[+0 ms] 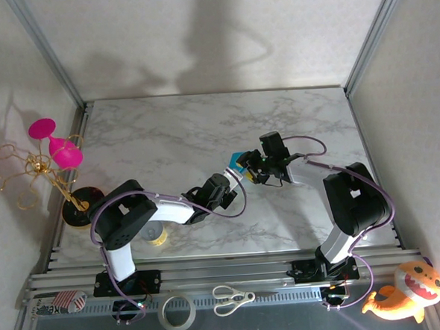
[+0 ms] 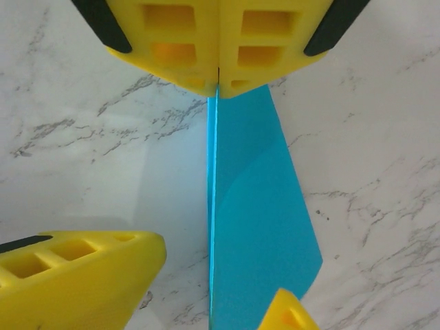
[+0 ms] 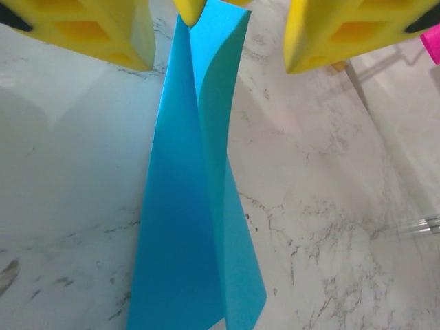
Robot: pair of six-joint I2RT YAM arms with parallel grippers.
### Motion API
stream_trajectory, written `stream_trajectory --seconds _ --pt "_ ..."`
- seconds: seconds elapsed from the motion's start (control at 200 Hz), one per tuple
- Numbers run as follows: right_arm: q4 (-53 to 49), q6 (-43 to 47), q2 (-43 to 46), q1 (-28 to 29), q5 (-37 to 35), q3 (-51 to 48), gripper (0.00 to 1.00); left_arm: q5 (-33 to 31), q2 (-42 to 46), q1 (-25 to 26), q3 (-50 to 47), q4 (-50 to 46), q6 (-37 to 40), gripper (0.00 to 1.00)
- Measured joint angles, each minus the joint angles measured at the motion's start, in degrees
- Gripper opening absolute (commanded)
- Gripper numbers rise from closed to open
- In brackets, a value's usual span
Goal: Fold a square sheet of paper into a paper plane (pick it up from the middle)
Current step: Fold the wing for the fifth time at the center of the table.
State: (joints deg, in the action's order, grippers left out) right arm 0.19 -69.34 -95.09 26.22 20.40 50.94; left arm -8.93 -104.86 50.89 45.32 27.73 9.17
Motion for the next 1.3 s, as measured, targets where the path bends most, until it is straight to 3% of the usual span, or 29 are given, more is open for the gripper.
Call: stream_trajectory --seconds 0.27,0.601,0.926,1.297 --pt "-1.7 4.5 3.3 -2.4 -5.1 0.0 0.71 6.3 0.0 -2.4 0.2 -2.0 -3.9 0.0" --pt "-0.8 16.1 8.2 -4.1 -9.3 -3.0 0.72 17.7 0.0 -7.6 1.1 -3.5 -15.3 0.0" --pt "1.9 28.8 7.8 -4.6 -6.5 -5.5 0.63 29.0 -0.6 -10.7 2.5 -3.3 -28.6 0.0" --pt "3.6 36.4 1.4 -4.6 -0.6 -5.4 0.57 35.4 -3.2 -11.8 2.6 0.8 -42.3 0.0"
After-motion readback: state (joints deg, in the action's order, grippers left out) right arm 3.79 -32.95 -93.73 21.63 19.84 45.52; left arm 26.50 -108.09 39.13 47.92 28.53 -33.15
